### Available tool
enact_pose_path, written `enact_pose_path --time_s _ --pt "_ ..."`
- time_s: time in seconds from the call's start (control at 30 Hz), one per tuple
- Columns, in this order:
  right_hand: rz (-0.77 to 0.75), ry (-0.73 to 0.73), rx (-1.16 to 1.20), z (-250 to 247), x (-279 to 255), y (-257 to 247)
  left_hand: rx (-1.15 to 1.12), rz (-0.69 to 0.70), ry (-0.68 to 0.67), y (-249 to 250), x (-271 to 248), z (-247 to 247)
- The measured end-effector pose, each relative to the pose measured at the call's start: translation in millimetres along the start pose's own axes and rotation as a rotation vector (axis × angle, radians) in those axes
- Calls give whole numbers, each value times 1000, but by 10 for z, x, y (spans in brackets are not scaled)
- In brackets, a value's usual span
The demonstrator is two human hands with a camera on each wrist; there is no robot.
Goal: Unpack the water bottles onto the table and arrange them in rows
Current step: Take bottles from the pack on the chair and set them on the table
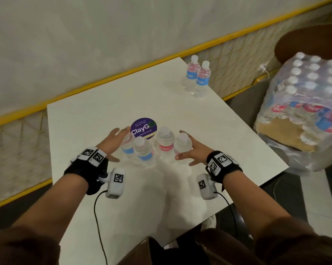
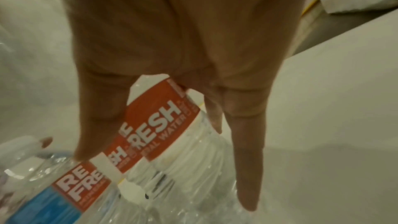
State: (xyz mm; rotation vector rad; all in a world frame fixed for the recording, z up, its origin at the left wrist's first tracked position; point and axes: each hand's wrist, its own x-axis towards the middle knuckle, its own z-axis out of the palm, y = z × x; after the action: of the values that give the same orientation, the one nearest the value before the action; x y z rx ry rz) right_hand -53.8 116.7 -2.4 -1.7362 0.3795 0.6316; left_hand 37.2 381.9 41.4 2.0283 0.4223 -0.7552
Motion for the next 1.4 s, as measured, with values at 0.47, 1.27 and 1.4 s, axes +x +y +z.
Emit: enact_pose_path --time_s 0.47,1.27,1.4 --pt "-52 -103 -78 670 149 -198 381 500 -66 460 48 91" --pt "160 -5 -174 -484 -282 490 1145 754 -394 1336 -407 1765" --pt "205 169 -42 -1248 -527 741 1152 807 -427 1537 -266 2690"
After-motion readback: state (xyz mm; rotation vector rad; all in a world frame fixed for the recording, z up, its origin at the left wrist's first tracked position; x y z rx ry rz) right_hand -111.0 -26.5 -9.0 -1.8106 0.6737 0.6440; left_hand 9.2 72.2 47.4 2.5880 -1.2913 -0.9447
